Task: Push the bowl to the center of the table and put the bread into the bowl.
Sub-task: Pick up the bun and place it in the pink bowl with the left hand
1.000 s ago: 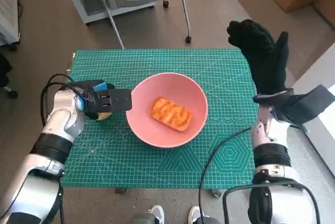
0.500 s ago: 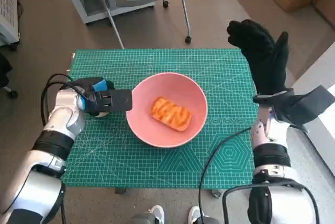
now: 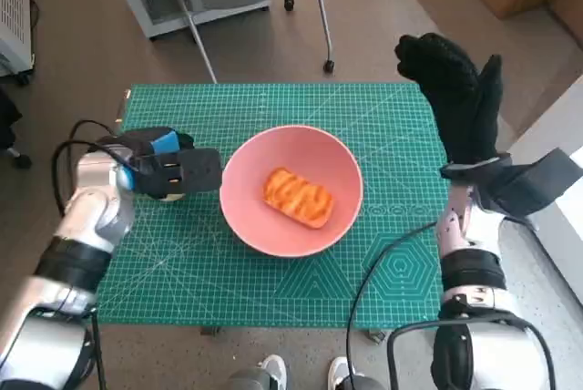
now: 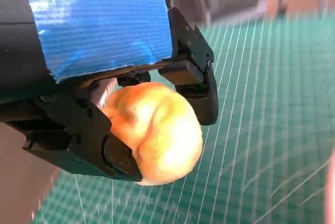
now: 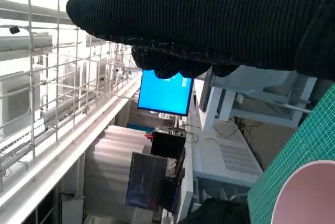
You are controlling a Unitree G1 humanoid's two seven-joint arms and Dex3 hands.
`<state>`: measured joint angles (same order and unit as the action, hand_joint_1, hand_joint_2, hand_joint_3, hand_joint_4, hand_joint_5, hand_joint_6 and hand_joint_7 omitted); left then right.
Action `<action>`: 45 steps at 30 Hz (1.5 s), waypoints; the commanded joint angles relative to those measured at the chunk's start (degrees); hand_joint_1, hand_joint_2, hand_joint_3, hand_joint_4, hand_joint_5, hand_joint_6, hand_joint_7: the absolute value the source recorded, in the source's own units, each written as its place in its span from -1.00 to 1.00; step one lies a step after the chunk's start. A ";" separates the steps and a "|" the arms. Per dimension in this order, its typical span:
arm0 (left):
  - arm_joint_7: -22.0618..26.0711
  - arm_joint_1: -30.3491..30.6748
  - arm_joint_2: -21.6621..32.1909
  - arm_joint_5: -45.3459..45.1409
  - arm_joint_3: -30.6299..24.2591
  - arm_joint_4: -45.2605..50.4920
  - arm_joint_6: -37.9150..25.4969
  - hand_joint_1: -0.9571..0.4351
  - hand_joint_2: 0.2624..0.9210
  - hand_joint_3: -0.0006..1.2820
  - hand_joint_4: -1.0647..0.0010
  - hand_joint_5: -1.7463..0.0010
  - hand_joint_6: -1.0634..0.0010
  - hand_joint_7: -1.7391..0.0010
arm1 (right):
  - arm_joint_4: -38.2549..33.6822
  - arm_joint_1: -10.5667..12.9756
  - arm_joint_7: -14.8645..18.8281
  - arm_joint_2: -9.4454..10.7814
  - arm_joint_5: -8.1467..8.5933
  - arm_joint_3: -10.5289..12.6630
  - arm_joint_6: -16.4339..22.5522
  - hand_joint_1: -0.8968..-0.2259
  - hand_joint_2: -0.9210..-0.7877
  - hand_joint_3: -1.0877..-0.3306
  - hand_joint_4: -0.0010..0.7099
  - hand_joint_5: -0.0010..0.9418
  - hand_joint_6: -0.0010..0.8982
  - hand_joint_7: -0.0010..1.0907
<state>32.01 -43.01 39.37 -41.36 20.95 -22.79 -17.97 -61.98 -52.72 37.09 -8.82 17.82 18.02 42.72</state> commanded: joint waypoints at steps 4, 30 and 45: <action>2.07 5.11 2.24 3.00 -8.06 21.70 -3.61 0.38 0.99 -0.88 -0.11 -0.62 -0.43 0.00 | -0.95 1.34 -0.89 0.13 -0.49 -0.19 -0.33 -0.29 -1.00 0.04 -0.50 -1.00 -0.23 -0.99; 1.28 0.97 -9.92 -0.11 -1.64 36.13 -1.82 0.38 1.00 -0.93 -0.34 -0.26 -0.24 -0.34 | -1.82 0.79 -0.94 -0.43 -1.33 -1.41 1.06 -0.32 -1.00 0.02 -0.49 -0.99 -0.24 -1.00; -1.07 -0.76 -15.63 0.74 3.17 24.56 4.22 0.38 0.99 -0.96 -0.40 -0.38 -0.30 -0.15 | -0.92 1.90 0.05 -0.41 -0.20 -0.98 0.79 -0.34 -1.00 0.03 -0.49 -1.00 -0.27 -1.00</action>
<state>32.20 -42.87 24.08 -40.50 23.98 3.81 -15.23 -62.97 -52.72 36.74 -8.98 17.68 16.99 44.11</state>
